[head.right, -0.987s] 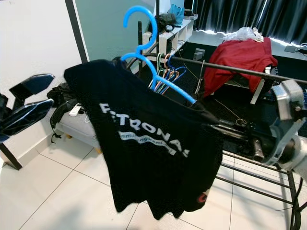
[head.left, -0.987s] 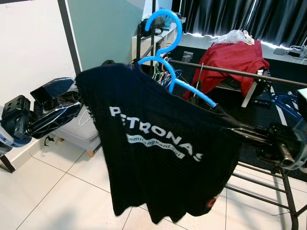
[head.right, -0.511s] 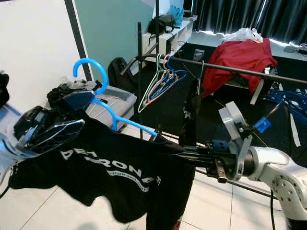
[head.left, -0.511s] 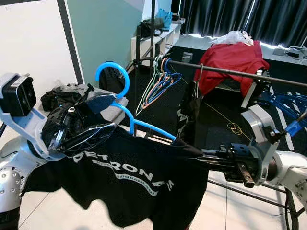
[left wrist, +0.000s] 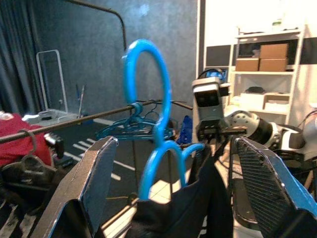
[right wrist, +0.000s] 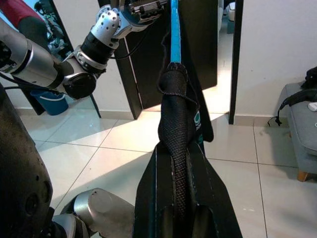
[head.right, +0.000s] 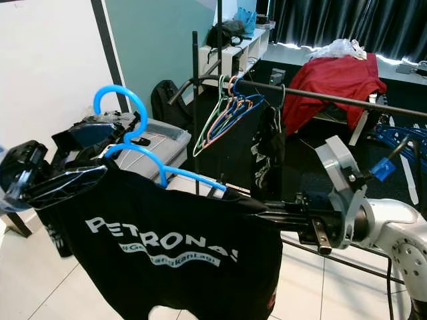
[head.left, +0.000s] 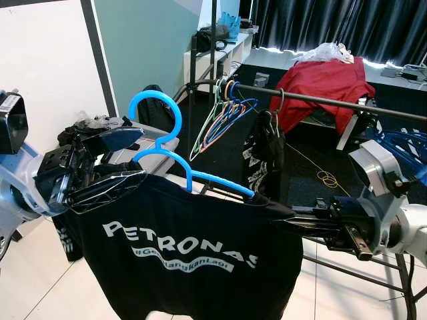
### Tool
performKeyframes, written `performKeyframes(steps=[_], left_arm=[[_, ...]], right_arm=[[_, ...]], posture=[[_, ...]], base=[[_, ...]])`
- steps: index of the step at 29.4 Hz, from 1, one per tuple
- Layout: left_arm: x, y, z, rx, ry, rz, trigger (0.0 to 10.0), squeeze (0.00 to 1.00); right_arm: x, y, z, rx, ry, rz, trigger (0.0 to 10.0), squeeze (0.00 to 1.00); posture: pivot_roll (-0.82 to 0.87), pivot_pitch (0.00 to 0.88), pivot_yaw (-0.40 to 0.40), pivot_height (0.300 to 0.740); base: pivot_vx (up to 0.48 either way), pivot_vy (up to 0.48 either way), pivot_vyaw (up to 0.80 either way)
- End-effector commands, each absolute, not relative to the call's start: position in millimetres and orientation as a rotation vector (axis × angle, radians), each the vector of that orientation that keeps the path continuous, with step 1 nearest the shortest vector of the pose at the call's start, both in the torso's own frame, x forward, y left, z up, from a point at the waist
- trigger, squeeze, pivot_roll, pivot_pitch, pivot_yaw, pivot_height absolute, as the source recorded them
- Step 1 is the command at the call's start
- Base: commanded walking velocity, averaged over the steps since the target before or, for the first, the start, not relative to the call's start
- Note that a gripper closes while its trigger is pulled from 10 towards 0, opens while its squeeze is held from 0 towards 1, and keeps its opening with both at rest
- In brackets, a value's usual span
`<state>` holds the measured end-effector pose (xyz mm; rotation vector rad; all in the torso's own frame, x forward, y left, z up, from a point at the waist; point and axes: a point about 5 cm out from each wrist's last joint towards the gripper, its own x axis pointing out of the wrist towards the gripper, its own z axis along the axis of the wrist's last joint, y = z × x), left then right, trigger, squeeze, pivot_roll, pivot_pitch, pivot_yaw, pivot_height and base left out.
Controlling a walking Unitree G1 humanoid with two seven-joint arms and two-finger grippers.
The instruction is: Hang hanger
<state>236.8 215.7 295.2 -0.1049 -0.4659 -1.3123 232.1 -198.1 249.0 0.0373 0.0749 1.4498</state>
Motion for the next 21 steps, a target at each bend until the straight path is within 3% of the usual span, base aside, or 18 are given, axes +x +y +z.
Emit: performKeyframes(steps=[1,21], left_arm=[[236,224,303,-0.059,-0.47,-1.289,10.0,0.0],[235,210,283,-0.017,-0.311,-1.382,10.0,0.0]], right_arm=[[229,-198,253,-0.003,0.069,1.468,10.0,0.0],[222,-176,242,-0.037,0.132,1.585,10.0,0.0]], posture=[[-0.04,0.0,-0.022,0.74],[-0.04,0.0,-0.026,0.74]], base=[[0.0,0.0,0.0],[0.0,0.0,0.0]])
